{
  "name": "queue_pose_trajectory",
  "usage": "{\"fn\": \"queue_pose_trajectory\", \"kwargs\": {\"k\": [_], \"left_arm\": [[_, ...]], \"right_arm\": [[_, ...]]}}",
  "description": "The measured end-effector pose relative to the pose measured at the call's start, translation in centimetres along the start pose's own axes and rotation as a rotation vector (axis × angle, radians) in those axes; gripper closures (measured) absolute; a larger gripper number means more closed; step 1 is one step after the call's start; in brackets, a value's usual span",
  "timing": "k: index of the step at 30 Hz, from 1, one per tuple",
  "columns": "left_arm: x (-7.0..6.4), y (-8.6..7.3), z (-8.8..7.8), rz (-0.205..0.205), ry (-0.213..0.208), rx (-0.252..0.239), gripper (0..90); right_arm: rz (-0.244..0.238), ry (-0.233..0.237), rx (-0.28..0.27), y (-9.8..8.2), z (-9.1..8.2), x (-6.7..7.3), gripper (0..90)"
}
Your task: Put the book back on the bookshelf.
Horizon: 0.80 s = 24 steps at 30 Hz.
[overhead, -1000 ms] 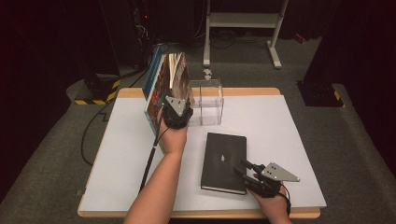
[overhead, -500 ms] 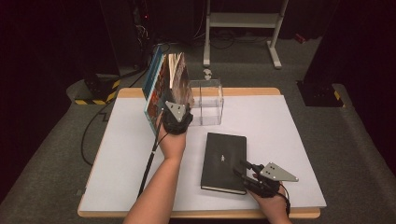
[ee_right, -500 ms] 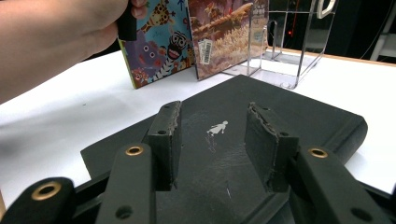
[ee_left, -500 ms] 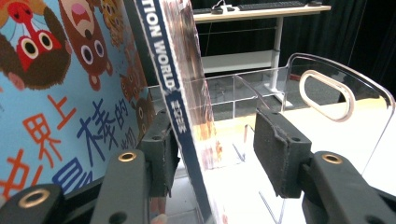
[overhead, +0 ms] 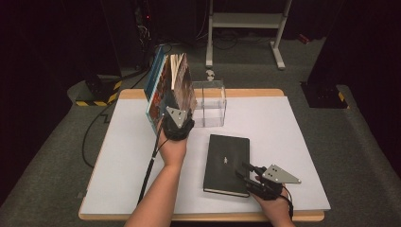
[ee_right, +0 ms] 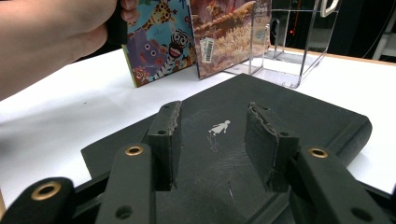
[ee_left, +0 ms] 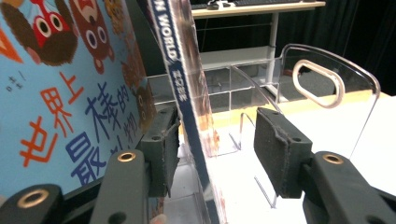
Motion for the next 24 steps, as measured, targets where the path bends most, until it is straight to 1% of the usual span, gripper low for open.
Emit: {"fn": "queue_pose_trajectory", "kwargs": {"k": [1,7,11,13,16,17,19,21,23,24], "left_arm": [[0.1,0.0,-0.1,0.006,0.002,0.001,50.0],[0.2,0.2,-0.9,-0.007,-0.008,-0.004,49.4],[0.3,0.2,-1.4,-0.002,-0.01,-0.004,48.2],[0.3,0.1,-1.6,-0.009,-0.015,-0.001,47.7],[-0.1,-0.2,-2.1,-0.005,-0.032,0.008,46.4],[-0.2,-0.3,-2.2,0.0,-0.034,0.01,46.3],[-0.2,-0.4,-2.4,-0.006,-0.037,0.01,46.2],[-0.2,-0.5,-2.6,-0.001,-0.038,0.016,46.0],[-0.5,-0.4,-2.8,-0.008,-0.044,0.016,45.5],[-0.6,-0.4,-3.0,-0.004,-0.049,0.014,44.9]], "right_arm": [[-0.001,0.0,0.0,0.0,0.0,0.0,56.0],[-0.004,-0.001,0.001,0.0,0.0,0.0,56.0],[-0.005,0.0,0.002,-0.1,0.0,0.0,56.0],[-0.006,0.001,0.002,-0.1,0.0,0.0,56.0],[-0.006,0.001,0.004,-0.1,0.1,0.0,55.9],[-0.005,0.001,0.005,-0.1,0.1,0.0,55.9],[-0.006,0.001,0.004,-0.1,0.1,0.1,55.9],[-0.006,0.002,0.004,-0.1,0.1,0.1,55.9],[-0.006,0.001,0.004,-0.1,0.0,0.0,55.9],[-0.005,0.001,0.004,-0.1,0.1,0.0,55.9]]}}
Point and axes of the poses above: each handheld gripper's, and its own axes: z roughly forward along the jaws, y roughly out of its top, x roughly to its left, the point moved 9 cm from there along z, roughly forward along the jaws, and after that the axes turned 15 degrees about -z, right-handed, at the moved point
